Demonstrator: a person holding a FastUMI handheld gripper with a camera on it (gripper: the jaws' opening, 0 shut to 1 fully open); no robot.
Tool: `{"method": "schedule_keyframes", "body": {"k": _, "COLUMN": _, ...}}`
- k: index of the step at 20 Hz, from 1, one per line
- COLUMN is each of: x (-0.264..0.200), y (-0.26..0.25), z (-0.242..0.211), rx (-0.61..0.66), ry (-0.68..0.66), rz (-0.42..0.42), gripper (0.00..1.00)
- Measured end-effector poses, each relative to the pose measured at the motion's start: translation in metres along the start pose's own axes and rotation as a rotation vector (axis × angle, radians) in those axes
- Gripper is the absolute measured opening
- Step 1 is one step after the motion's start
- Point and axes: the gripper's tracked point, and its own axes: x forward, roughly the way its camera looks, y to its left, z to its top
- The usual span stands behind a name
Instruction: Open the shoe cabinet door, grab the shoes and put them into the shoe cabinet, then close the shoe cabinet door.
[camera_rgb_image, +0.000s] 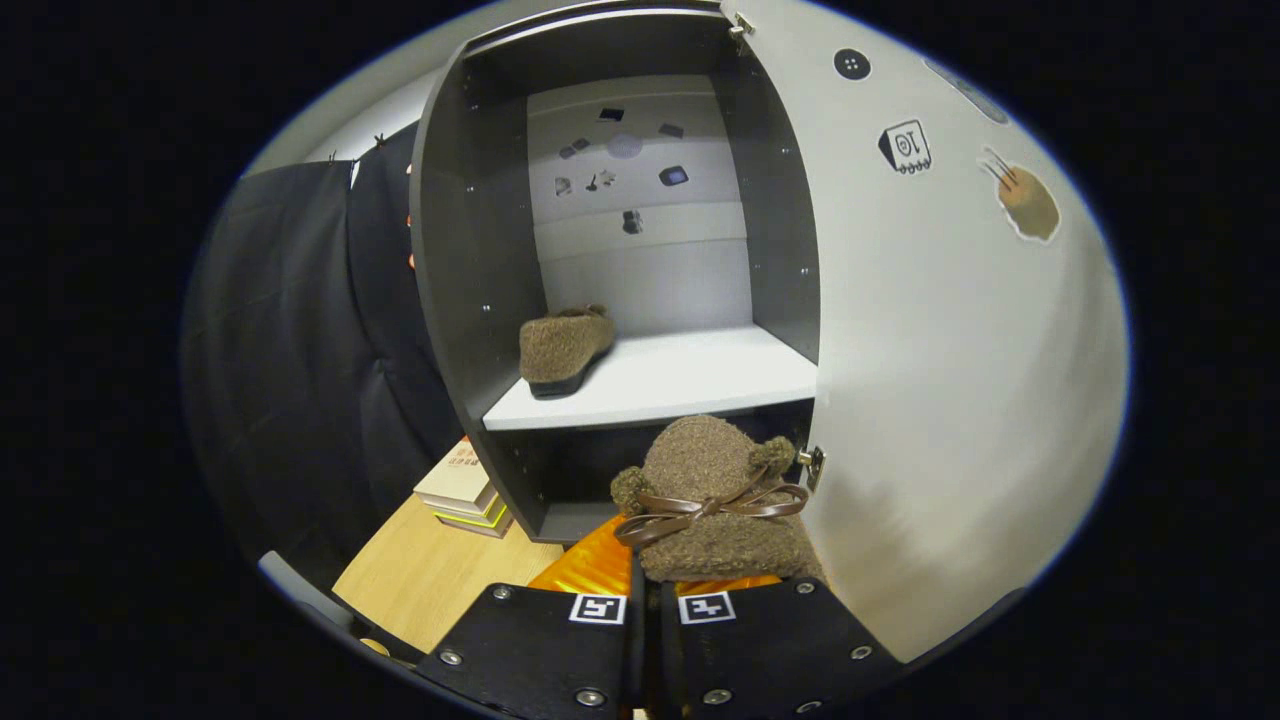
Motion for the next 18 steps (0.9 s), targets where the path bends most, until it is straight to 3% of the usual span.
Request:
{"method": "schedule_keyframes", "body": {"k": 7, "x": 0.016, "y": 0.02, "z": 0.046, "rx": -0.064, "ry": -0.028, "rz": 0.039, "gripper": 0.05}}
{"method": "schedule_keyframes", "body": {"k": 18, "x": 0.089, "y": 0.014, "z": 0.106, "rx": -0.05, "ry": -0.043, "rz": -0.036, "gripper": 0.05}}
